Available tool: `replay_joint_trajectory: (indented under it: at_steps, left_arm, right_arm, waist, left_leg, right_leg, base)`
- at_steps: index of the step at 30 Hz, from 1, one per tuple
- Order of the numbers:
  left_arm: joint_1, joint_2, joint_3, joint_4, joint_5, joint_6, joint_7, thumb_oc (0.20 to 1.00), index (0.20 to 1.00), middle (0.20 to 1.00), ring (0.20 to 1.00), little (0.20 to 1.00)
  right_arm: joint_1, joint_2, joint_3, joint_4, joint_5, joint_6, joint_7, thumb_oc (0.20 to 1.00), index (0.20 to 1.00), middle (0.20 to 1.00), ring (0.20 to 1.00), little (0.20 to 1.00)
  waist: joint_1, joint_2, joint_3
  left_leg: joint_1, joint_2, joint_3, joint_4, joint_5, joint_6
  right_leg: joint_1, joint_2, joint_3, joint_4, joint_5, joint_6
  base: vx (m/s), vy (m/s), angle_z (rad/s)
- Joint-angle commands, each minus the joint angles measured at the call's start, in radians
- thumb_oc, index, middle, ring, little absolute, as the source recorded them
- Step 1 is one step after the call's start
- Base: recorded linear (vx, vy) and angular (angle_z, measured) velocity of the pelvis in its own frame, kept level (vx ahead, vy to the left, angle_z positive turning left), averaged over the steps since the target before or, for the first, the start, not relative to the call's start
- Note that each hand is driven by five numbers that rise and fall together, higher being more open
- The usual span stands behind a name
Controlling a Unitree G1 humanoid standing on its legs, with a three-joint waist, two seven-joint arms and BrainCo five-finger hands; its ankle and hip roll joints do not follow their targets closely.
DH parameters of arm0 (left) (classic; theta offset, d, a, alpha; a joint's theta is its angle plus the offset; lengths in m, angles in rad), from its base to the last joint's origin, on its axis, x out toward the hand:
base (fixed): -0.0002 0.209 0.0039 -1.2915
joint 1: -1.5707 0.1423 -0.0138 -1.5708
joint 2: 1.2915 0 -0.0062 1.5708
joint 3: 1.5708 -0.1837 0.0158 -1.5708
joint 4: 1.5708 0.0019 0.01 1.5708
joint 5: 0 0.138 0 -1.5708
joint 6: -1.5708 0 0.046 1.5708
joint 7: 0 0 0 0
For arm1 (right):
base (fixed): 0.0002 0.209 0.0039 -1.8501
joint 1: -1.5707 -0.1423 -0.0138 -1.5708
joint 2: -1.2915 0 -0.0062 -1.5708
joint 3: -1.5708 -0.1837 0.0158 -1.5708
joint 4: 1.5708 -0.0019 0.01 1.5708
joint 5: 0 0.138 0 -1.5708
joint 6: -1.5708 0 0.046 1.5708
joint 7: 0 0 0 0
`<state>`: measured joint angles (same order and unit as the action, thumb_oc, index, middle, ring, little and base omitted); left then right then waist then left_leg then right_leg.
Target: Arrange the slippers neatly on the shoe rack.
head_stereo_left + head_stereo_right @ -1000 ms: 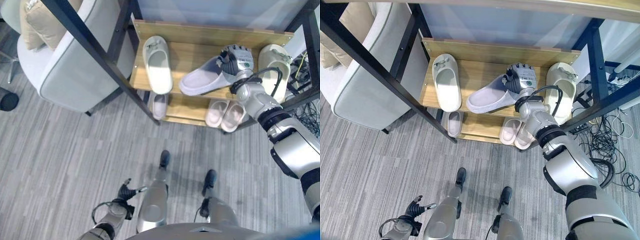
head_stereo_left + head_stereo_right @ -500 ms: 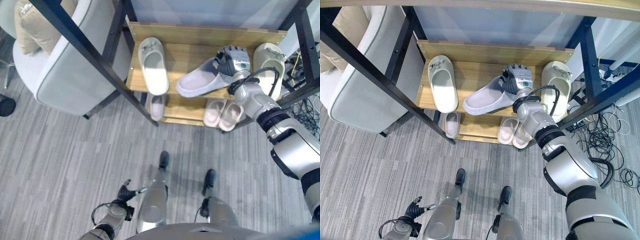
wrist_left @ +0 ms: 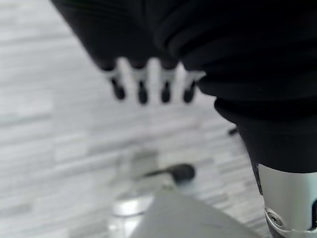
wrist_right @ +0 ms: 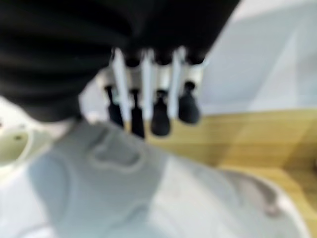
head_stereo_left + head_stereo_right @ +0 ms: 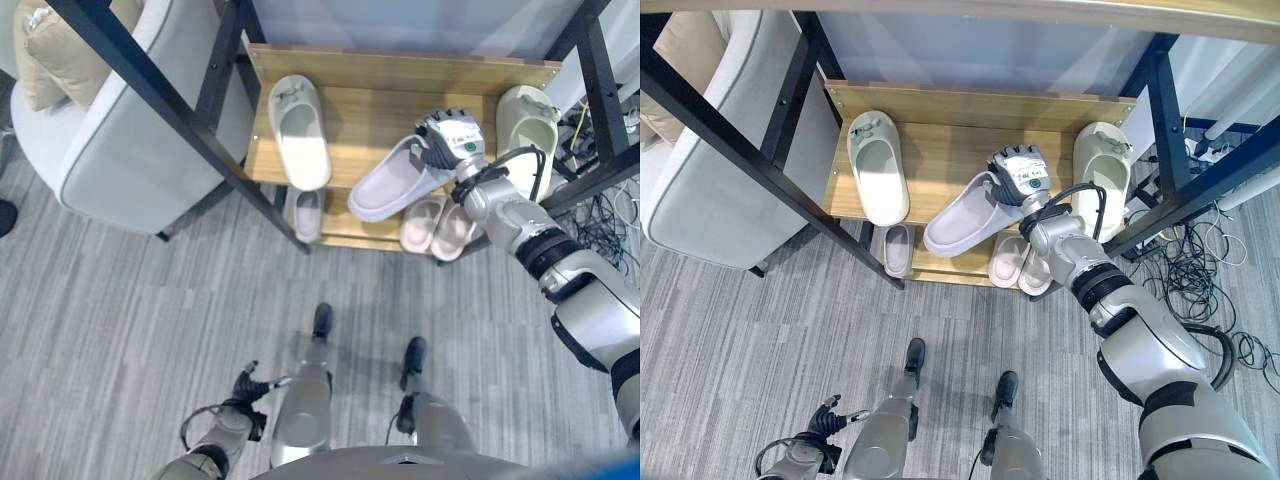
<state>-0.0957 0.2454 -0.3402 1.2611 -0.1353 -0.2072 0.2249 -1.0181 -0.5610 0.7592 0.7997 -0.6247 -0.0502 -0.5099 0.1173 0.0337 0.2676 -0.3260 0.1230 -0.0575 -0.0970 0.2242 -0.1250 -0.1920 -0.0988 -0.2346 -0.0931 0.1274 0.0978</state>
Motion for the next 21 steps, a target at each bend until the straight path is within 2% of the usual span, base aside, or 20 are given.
replay_joint_trajectory:
  at_steps: [1, 6, 7, 8, 21]
  left_arm:
    - [-0.064, 0.014, -0.012, 0.026, -0.004, -0.005, 0.008, 1.0, 1.0, 1.0, 1.0, 1.0]
    - [-0.058, 0.02, -0.017, 0.027, -0.002, -0.008, 0.01, 1.0, 1.0, 1.0, 1.0, 1.0]
    - [-0.059, 0.02, -0.017, 0.027, -0.002, -0.008, 0.01, 1.0, 1.0, 1.0, 1.0, 1.0]
    - [-0.057, 0.021, -0.018, 0.027, -0.001, -0.009, 0.01, 1.0, 1.0, 1.0, 1.0, 1.0]
    - [-0.095, 0.017, -0.014, 0.021, -0.005, 0.003, 0.019, 1.0, 1.0, 1.0, 1.0, 1.0]
  right_arm:
    - [-0.055, -0.071, 0.025, 0.033, -0.009, 0.02, 0.025, 0.2, 0.2, 0.2, 0.2, 0.2]
    - [-0.071, -0.055, 0.041, 0.12, -0.001, 0.028, 0.033, 0.2, 0.2, 0.2, 0.2, 0.2]
    - [-0.071, -0.055, 0.042, 0.121, -0.001, 0.028, 0.033, 0.297, 0.297, 0.297, 0.297, 0.297]
    - [-0.067, -0.052, 0.047, 0.137, -0.007, 0.035, 0.037, 1.0, 1.0, 1.0, 1.0, 1.0]
    - [-0.028, -0.007, 0.041, 0.179, -0.07, 0.094, 0.047, 1.0, 1.0, 1.0, 1.0, 1.0]
  waist:
    - [0.025, -0.025, 0.083]
    - [0.031, -0.022, 0.084]
    - [0.031, -0.022, 0.084]
    - [0.031, -0.021, 0.085]
    - [0.022, -0.02, 0.085]
  left_leg:
    - [0.002, -0.02, 0.038, 0.058, -0.12, -0.001]
    - [0.001, -0.018, 0.037, 0.051, -0.116, -0.002]
    - [0.001, -0.018, 0.037, 0.051, -0.115, -0.002]
    - [0.0, -0.018, 0.037, 0.05, -0.115, -0.002]
    - [0.004, -0.02, 0.04, 0.047, -0.115, 0.0]
  right_leg:
    - [-0.043, -0.106, 0.046, 0.113, -0.087, 0.069]
    - [-0.05, -0.106, 0.046, 0.118, -0.087, 0.07]
    - [-0.05, -0.106, 0.046, 0.119, -0.087, 0.07]
    - [-0.052, -0.107, 0.047, 0.119, -0.086, 0.07]
    - [-0.053, -0.104, 0.052, 0.12, -0.087, 0.07]
  base:
    - [0.0, 0.0, 0.0]
    - [0.0, 0.0, 0.0]
    - [0.0, 0.0, 0.0]
    - [0.0, 0.0, 0.0]
    - [0.0, 0.0, 0.0]
